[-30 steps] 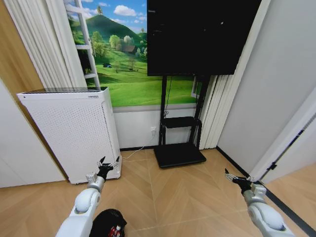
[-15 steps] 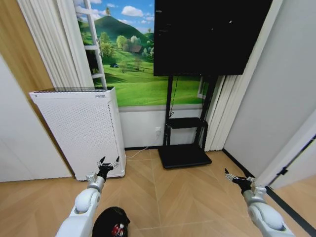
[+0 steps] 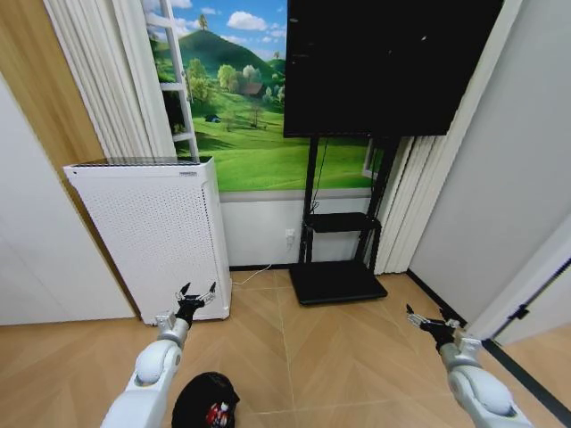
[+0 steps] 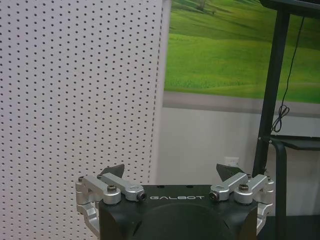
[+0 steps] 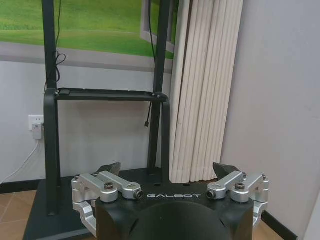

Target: Pick up the trash bin and place the garbage on the floor into it.

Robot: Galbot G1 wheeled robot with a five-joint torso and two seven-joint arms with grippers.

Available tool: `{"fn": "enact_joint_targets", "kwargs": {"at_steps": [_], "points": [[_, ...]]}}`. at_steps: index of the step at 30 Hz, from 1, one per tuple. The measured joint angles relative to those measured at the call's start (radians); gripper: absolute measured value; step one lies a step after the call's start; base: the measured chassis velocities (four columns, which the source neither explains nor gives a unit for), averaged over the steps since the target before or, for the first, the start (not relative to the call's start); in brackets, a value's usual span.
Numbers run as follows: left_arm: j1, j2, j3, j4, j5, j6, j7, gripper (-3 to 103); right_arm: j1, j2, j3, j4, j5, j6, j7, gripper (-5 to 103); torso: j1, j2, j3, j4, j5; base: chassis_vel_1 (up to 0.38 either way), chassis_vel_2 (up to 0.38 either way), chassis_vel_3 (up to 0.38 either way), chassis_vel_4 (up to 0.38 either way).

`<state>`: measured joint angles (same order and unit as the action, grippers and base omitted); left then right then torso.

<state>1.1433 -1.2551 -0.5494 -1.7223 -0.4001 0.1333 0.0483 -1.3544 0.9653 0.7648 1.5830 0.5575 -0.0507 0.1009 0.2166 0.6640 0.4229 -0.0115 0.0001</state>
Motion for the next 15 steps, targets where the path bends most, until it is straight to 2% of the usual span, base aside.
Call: {"fn": "enact_joint_targets", "kwargs": {"at_steps": [3,4,6,11,15], "points": [[0.000,0.000,0.000,0.000,0.000,0.000,0.000,100,0.000,0.000,0.000,0.000,0.000,0.000,0.000,100,0.000,0.000,0.000,0.0000,-0.0001,0.171,0.164,-0.162,-0.171],[0.000,0.000,0.000,0.000,0.000,0.000,0.000,100,0.000,0.000,0.000,0.000,0.000,0.000,0.000,100,0.000,0.000,0.000,0.0010,-0.0007,0.145,0.167,-0.115,-0.127],[0.000,0.000,0.000,0.000,0.000,0.000,0.000,100,0.000,0.000,0.000,0.000,0.000,0.000,0.000,100,0.000,0.000,0.000,0.0005,-0.0002,0.113,0.138,-0.115,-0.087],[0.000,0.000,0.000,0.000,0.000,0.000,-0.001,100,0.000,0.000,0.000,0.000,0.000,0.000,0.000,100,0.000,0.000,0.000,0.0000,0.0001,0.024,0.039,-0.010,0.008],[0.000,0.000,0.000,0.000,0.000,0.000,0.000,100,0.000,0.000,0.000,0.000,0.000,0.000,0.000,100,0.000,0.000,0.000,-0.0006,0.0000,-0.098,-0.075,0.045,0.076]]}}
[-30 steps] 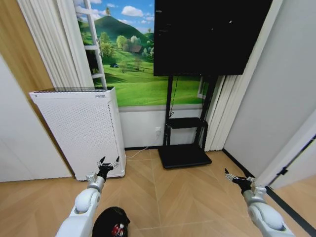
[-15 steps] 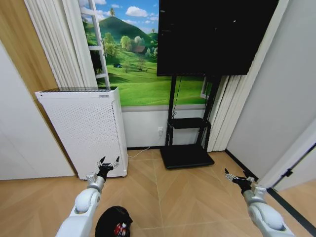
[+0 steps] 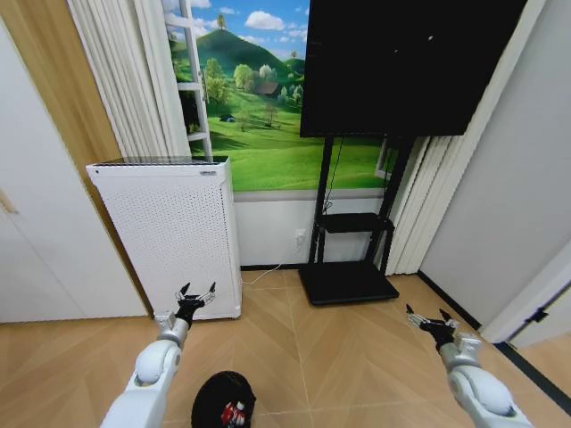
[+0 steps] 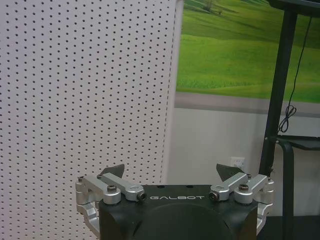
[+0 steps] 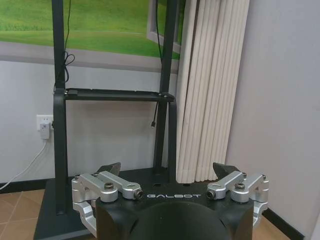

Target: Pick up the trash bin and place the garbage on the floor into it.

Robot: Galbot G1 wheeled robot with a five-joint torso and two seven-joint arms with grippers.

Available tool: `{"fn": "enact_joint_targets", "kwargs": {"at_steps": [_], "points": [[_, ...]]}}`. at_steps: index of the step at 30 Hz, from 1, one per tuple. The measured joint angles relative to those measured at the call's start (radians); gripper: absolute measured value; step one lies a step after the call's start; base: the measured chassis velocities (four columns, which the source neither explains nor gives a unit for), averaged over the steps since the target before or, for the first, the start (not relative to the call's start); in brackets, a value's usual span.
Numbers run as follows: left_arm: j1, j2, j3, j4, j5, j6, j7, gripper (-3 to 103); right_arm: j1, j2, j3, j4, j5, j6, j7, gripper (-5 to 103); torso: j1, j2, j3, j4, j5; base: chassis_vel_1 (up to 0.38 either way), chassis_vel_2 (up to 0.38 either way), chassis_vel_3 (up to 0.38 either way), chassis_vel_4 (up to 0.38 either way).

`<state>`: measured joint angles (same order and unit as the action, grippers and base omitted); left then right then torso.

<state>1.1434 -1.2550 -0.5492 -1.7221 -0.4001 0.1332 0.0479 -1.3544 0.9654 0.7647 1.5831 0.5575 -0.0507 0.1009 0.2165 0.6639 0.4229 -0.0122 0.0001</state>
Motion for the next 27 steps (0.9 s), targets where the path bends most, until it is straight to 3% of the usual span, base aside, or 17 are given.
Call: {"fn": "enact_joint_targets", "kwargs": {"at_steps": [13,17,20,22,27], "points": [[0.000,0.000,0.000,0.000,0.000,0.000,0.000,100,0.000,0.000,0.000,0.000,0.000,0.000,0.000,100,0.000,0.000,0.000,0.0006,-0.0003,-0.118,-0.111,0.129,0.124],[0.000,0.000,0.000,0.000,0.000,0.000,0.001,100,0.000,0.000,0.000,0.000,0.000,0.000,0.000,100,0.000,0.000,0.000,0.0006,0.0008,-0.247,-0.218,0.249,0.244],[0.000,0.000,0.000,0.000,0.000,0.000,0.001,100,0.000,0.000,0.000,0.000,0.000,0.000,0.000,100,0.000,0.000,0.000,0.0005,-0.0013,-0.291,-0.290,0.291,0.295],[0.000,0.000,0.000,0.000,0.000,0.000,0.001,100,0.000,0.000,0.000,0.000,0.000,0.000,0.000,100,0.000,0.000,0.000,0.0003,0.0008,-0.302,-0.287,0.250,0.297],[0.000,0.000,0.000,0.000,0.000,0.000,0.002,100,0.000,0.000,0.000,0.000,0.000,0.000,0.000,100,0.000,0.000,0.000,0.0001,-0.0005,-0.240,-0.231,0.218,0.219]]}}
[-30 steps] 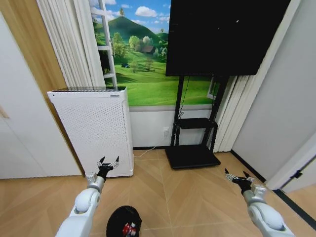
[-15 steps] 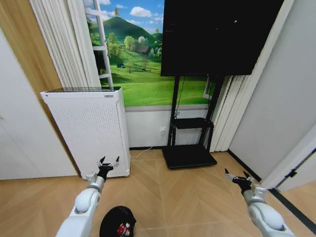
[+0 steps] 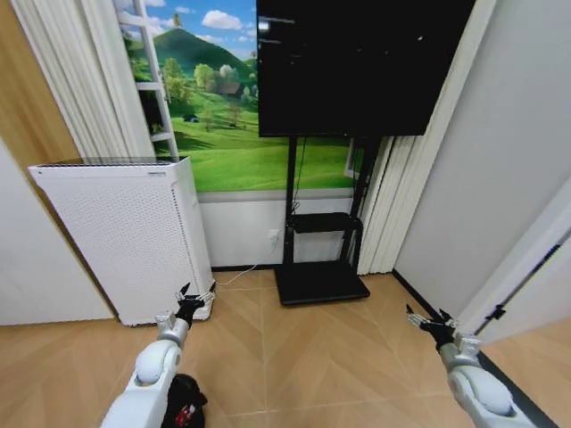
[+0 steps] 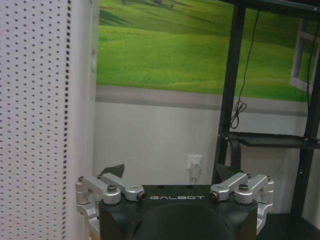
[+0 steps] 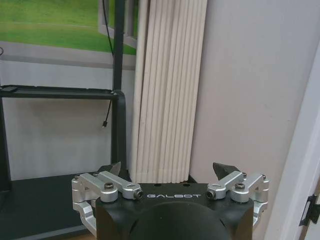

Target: Pick up the trash bin and place the garbage on the floor into it.

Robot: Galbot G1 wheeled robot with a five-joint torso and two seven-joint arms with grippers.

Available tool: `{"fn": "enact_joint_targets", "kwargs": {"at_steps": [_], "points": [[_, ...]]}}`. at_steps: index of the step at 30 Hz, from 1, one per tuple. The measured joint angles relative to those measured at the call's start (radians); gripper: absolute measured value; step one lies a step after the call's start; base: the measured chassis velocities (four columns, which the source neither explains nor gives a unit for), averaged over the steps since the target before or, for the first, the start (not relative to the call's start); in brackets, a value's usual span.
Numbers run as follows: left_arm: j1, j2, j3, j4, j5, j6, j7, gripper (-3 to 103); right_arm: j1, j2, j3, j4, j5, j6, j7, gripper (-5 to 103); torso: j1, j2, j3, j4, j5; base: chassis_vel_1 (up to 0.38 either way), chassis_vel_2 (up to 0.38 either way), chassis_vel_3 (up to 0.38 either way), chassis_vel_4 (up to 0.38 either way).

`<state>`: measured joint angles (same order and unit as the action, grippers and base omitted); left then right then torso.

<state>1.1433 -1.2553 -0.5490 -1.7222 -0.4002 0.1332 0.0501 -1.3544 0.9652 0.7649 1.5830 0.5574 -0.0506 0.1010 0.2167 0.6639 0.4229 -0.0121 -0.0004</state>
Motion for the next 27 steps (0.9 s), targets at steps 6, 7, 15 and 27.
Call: {"fn": "enact_joint_targets", "kwargs": {"at_steps": [6,7,15,27], "points": [[0.000,0.000,0.000,0.000,0.000,0.000,0.000,100,0.000,0.000,0.000,0.000,0.000,0.000,0.000,100,0.000,0.000,0.000,0.0011,0.0002,0.010,-0.042,0.039,0.020],[0.000,0.000,0.000,0.000,0.000,0.000,0.000,100,0.000,0.000,0.000,0.000,0.000,0.000,0.000,100,0.000,0.000,0.000,0.0011,0.0002,0.058,0.026,-0.068,-0.002],[0.000,0.001,-0.001,0.000,0.000,0.000,-0.001,100,0.000,0.000,0.000,0.000,0.000,0.000,0.000,100,0.000,0.000,0.000,0.0004,0.0002,0.125,-0.033,-0.128,0.059],[0.000,0.000,0.000,0.000,0.000,0.000,-0.002,100,0.000,0.000,0.000,0.000,0.000,0.000,0.000,100,0.000,0.000,0.000,0.0006,0.0001,0.205,-0.233,-0.224,0.239]]}}
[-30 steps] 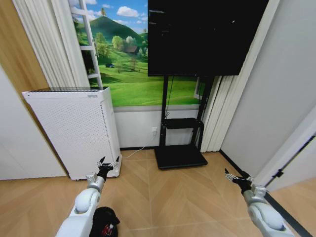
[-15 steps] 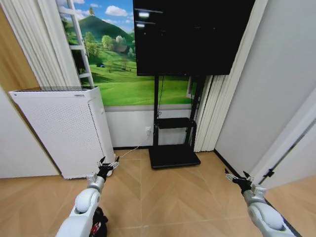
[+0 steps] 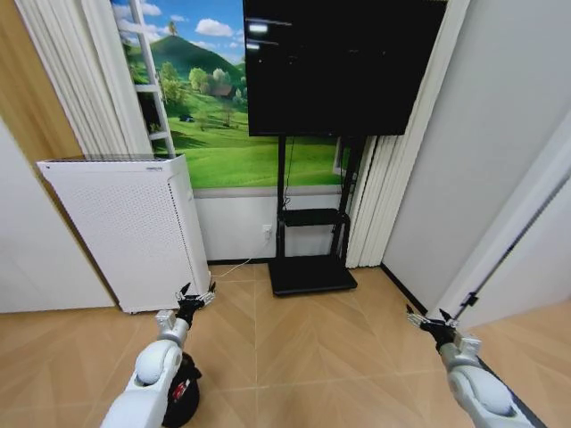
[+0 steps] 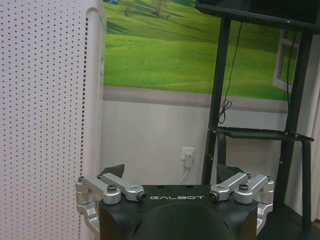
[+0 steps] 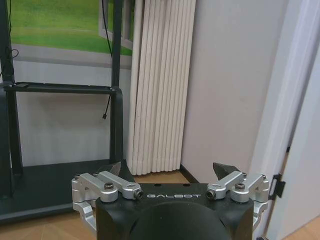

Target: Pick up the trash bin and place the garbage on the floor into it.

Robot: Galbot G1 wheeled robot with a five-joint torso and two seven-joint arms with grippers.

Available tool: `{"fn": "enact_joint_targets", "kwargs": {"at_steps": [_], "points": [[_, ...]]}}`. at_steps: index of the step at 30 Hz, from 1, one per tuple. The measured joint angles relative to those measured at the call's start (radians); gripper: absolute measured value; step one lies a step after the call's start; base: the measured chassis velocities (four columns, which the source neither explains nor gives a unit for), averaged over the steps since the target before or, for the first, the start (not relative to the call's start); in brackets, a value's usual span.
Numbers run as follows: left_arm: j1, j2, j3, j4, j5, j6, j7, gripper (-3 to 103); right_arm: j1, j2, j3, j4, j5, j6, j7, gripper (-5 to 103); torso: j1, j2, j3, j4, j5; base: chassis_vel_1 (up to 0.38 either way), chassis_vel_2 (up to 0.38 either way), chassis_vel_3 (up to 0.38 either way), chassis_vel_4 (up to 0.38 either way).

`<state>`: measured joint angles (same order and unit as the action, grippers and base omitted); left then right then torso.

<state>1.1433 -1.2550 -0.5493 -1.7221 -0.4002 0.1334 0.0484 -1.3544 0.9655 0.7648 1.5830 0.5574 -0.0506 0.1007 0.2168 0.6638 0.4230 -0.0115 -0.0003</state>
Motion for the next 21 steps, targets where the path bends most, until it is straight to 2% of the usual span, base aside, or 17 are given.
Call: {"fn": "enact_joint_targets", "kwargs": {"at_steps": [3,4,9,12,15,16,18,19,20,21], "points": [[0.000,0.000,0.000,0.000,0.000,0.000,0.000,100,0.000,0.000,0.000,0.000,0.000,0.000,0.000,100,0.000,0.000,0.000,0.0004,-0.0002,0.292,-0.319,-0.333,0.297],[0.000,0.000,0.000,0.000,0.000,0.000,0.000,100,0.000,0.000,0.000,0.000,0.000,0.000,0.000,100,0.000,0.000,0.000,-0.0001,0.0010,0.352,-0.307,-0.354,0.355],[0.000,0.000,0.000,0.000,0.000,0.000,-0.001,100,0.000,0.000,0.000,0.000,0.000,0.000,0.000,100,0.000,0.000,0.000,0.0002,-0.0007,0.358,-0.371,-0.348,0.362],[0.000,0.000,0.000,0.000,0.000,0.000,-0.001,100,0.000,0.000,0.000,0.000,0.000,0.000,0.000,100,0.000,0.000,0.000,-0.0002,0.0011,0.356,-0.353,-0.352,0.389],[0.000,0.000,0.000,0.000,0.000,0.000,-0.001,100,0.000,0.000,0.000,0.000,0.000,0.000,0.000,100,-0.001,0.000,0.000,0.0001,-0.0007,0.350,-0.353,-0.357,0.344],[0.000,0.000,0.000,0.000,0.000,0.000,-0.002,100,0.000,0.000,0.000,0.000,0.000,0.000,0.000,100,0.000,0.000,0.000,0.0000,0.0008,0.378,-0.368,-0.356,0.356],[0.000,0.000,0.000,0.000,0.000,0.000,0.000,100,0.000,0.000,0.000,0.000,0.000,0.000,0.000,100,0.000,0.000,0.000,-0.0003,0.0015,0.378,-0.384,-0.359,0.356],[0.000,0.000,0.000,0.000,0.000,0.000,-0.001,100,0.000,0.000,0.000,0.000,0.000,0.000,0.000,100,0.000,0.000,0.000,-0.0001,-0.0009,0.321,-0.384,-0.312,0.357],[0.000,0.000,0.000,0.000,0.000,0.000,0.000,100,0.000,0.000,0.001,0.000,0.000,0.000,0.000,100,0.000,0.000,0.000,0.0000,-0.0018,0.371,-0.352,-0.312,0.357],[0.000,0.000,0.000,0.000,0.000,0.000,-0.001,100,0.000,0.000,0.000,0.000,0.000,0.000,0.000,100,0.000,0.000,0.000,0.0000,0.0011,0.371,-0.344,-0.390,0.344]]}}
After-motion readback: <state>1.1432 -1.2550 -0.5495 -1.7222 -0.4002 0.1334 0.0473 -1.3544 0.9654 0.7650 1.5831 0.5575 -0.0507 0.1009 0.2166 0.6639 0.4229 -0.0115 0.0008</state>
